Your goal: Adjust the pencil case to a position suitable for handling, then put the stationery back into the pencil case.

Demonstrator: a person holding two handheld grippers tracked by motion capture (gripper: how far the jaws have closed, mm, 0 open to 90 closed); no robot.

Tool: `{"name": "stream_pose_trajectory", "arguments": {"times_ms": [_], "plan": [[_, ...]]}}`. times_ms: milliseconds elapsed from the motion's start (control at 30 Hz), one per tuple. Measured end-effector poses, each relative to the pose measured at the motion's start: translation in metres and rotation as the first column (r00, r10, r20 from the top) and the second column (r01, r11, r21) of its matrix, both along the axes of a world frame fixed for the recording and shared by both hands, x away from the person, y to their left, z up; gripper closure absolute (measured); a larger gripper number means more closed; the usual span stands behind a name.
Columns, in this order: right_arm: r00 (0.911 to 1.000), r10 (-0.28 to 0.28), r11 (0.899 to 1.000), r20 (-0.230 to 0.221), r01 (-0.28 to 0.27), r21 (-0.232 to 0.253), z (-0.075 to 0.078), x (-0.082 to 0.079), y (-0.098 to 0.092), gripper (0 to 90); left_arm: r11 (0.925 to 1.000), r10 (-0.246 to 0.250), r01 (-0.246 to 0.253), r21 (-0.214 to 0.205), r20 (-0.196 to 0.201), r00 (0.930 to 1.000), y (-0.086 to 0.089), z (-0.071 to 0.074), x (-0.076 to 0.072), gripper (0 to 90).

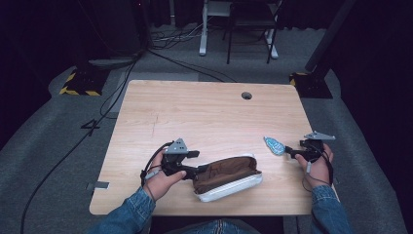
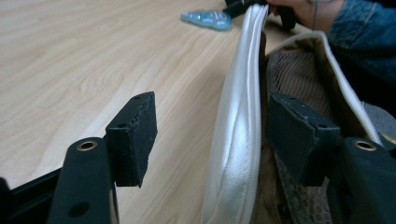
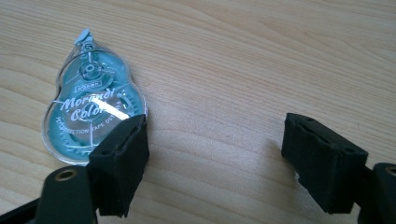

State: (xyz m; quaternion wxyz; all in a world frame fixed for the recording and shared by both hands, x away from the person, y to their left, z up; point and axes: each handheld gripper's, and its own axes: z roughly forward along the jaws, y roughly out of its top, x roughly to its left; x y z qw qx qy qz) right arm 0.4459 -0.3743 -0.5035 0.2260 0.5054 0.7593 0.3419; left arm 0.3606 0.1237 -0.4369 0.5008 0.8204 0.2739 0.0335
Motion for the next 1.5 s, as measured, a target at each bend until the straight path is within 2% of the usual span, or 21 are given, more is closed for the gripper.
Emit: {"name": "stream_pose_trajectory", "arguments": {"times_ms": [100,200,300,367,467,567,633,667,733,800,833,900,933,1067,1100,1133,1300,1367,1433,1467,1500], "plan": [[1.0,0.0,1.0,0.0,0.0,0.0,0.0,0.0,0.0,23.5,0.9995,0.009,-0.008,-0.031,0.034,0.9994,0.006,0.012,-0.003,34.4],[1.0,0.0,1.0,0.0,0.0,0.0,0.0,0.0,0.0,23.4,0.9989,0.019,-0.017,-0.043,0.047,0.9987,0.009,0.018,-0.005,34.3],[1.0,0.003,1.0,-0.002,-0.003,0.001,0.0,0.0,0.0,23.4,0.9982,0.056,-0.054,-0.026,0.089,0.9944,0.019,0.025,-0.003,33.9],[1.0,0.008,1.0,-0.002,-0.008,0.002,0.0,0.0,-0.001,23.4,0.9961,0.086,-0.084,-0.025,0.099,0.9913,0.028,0.027,-0.002,33.3],[0.9999,0.016,1.0,-0.004,-0.016,0.002,0.0,0.001,-0.001,23.4,0.9894,0.143,-0.145,0.008,0.131,0.9811,0.043,0.027,0.003,31.0],[0.9998,0.018,1.0,-0.003,-0.018,-0.001,0.0,0.001,-0.002,23.4,0.9756,0.208,-0.216,0.041,0.14,0.968,0.059,0.02,0.011,30.3],[0.9999,0.016,1.0,-0.004,-0.016,0.002,0.0,0.001,-0.001,23.4,0.961,0.256,-0.267,0.074,0.131,0.9578,0.072,0.011,0.02,29.4],[0.9999,0.016,1.0,-0.004,-0.016,0.002,0.0,0.001,-0.001,23.4,0.961,0.256,-0.267,0.074,0.131,0.9578,0.072,0.011,0.02,28.8],[0.9999,0.013,1.0,-0.002,-0.013,0.002,0.0,0.002,-0.001,23.4,0.9431,0.3,-0.311,0.119,0.099,0.9487,0.083,-0.001,0.029,28.6],[0.9999,0.012,1.0,-0.003,-0.012,0.002,0.0,0.003,-0.001,23.4,0.9214,0.346,-0.354,0.159,0.077,0.935,0.096,-0.016,0.038,28.6],[0.9999,0.012,1.0,-0.002,-0.012,0.002,0.0,0.003,-0.001,23.4,0.9132,0.365,-0.373,0.165,0.076,0.9279,0.101,-0.022,0.043,28.6],[0.9999,0.012,1.0,-0.002,-0.012,0.002,0.0,0.003,-0.001,23.5,0.9041,0.383,-0.388,0.18,0.06,0.9217,0.107,-0.03,0.048,28.2],[0.9999,0.012,1.0,-0.002,-0.012,0.002,0.0,0.003,-0.001,23.6,0.8923,0.405,-0.407,0.196,0.052,0.9129,0.111,-0.036,0.052,27.8],[0.9999,0.011,1.0,0.0,-0.011,0.005,0.0,0.002,-0.001,26.5,0.8718,0.432,-0.428,0.238,0.039,0.9012,0.117,-0.047,0.059,27.5],[0.9999,0.011,1.0,0.003,-0.011,0.004,0.001,0.001,-0.002,28.2,0.8683,0.436,-0.431,0.245,0.036,0.899,0.119,-0.05,0.061,27.0],[0.9999,0.011,1.0,0.003,-0.011,0.004,0.001,0.001,-0.002,28.2,0.8683,0.436,-0.431,0.245,0.036,0.899,0.119,-0.05,0.061,26.6],[0.9998,0.002,1.0,-0.022,-0.001,0.026,0.005,-0.002,-0.007,36.2,0.8378,0.469,-0.458,0.297,0.037,0.8824,0.123,-0.061,0.066,24.2],[0.9996,-0.001,1.0,-0.027,0.002,0.03,0.007,-0.003,-0.007,37.7,0.8306,0.467,-0.458,0.317,0.05,0.8827,0.124,-0.063,0.067,23.4],[0.9997,-0.001,0.999,-0.024,0.002,0.033,0.009,-0.003,-0.008,38.8,0.8275,0.468,-0.459,0.324,0.054,0.8821,0.123,-0.064,0.068,22.5],[0.9997,-0.001,0.999,-0.024,0.002,0.033,0.009,-0.003,-0.008,38.8,0.8215,0.471,-0.461,0.336,0.057,0.8804,0.123,-0.065,0.068,22.5],[0.9998,0.001,1.0,-0.02,-0.001,0.031,0.011,-0.003,-0.008,39.2,0.825,0.47,-0.46,0.329,0.053,0.8811,0.124,-0.066,0.068,22.1]]}}
